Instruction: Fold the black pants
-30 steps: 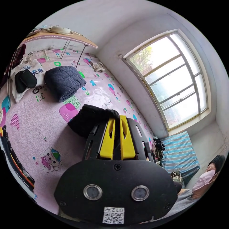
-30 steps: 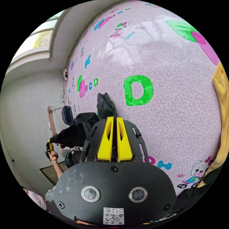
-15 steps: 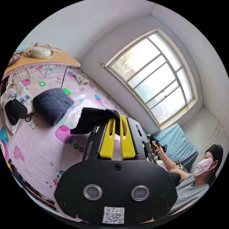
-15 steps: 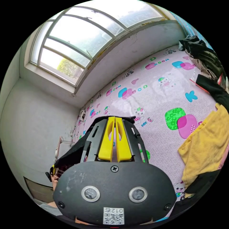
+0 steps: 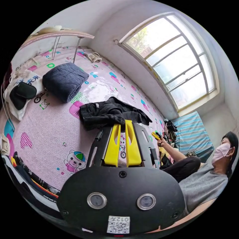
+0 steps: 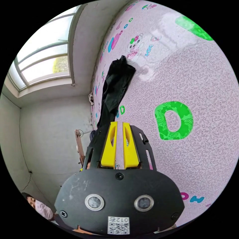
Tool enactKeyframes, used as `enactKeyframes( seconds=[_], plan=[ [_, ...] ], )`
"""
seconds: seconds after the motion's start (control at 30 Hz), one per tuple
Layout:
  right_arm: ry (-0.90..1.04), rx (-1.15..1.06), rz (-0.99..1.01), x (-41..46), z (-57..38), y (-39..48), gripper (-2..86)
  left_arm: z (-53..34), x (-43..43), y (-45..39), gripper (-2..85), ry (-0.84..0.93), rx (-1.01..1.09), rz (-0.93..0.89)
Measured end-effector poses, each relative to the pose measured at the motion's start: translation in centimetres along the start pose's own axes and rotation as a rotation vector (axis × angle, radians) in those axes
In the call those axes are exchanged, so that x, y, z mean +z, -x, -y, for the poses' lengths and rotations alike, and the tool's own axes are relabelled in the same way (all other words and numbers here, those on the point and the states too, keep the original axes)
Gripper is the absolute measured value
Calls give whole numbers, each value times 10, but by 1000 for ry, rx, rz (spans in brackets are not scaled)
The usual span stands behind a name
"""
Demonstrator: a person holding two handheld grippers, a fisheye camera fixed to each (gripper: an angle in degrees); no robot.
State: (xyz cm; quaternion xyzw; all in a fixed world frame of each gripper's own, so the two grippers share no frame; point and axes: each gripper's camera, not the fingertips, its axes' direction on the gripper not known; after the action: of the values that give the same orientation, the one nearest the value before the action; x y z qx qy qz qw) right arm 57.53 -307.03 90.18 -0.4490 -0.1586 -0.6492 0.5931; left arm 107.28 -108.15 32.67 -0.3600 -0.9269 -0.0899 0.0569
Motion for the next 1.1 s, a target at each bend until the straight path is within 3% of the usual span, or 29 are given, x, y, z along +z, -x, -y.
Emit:
enactKeyframes(
  seconds=[0.13,0.33,0.9,1.1],
  plan=[
    [29,68,80,3,7,16,73,-5,-39,-11,59,-31,83,0],
    [59,141,93,9,13,59,106,-19,-78,11,57,-68,6,36],
    [41,144,110,-32,-27,185,15,16,-79,53,55,-109,-140,77],
    [-14,-20,59,-66,-11,309,-4,107,-50,72,52,-151,-264,117]
  ],
)
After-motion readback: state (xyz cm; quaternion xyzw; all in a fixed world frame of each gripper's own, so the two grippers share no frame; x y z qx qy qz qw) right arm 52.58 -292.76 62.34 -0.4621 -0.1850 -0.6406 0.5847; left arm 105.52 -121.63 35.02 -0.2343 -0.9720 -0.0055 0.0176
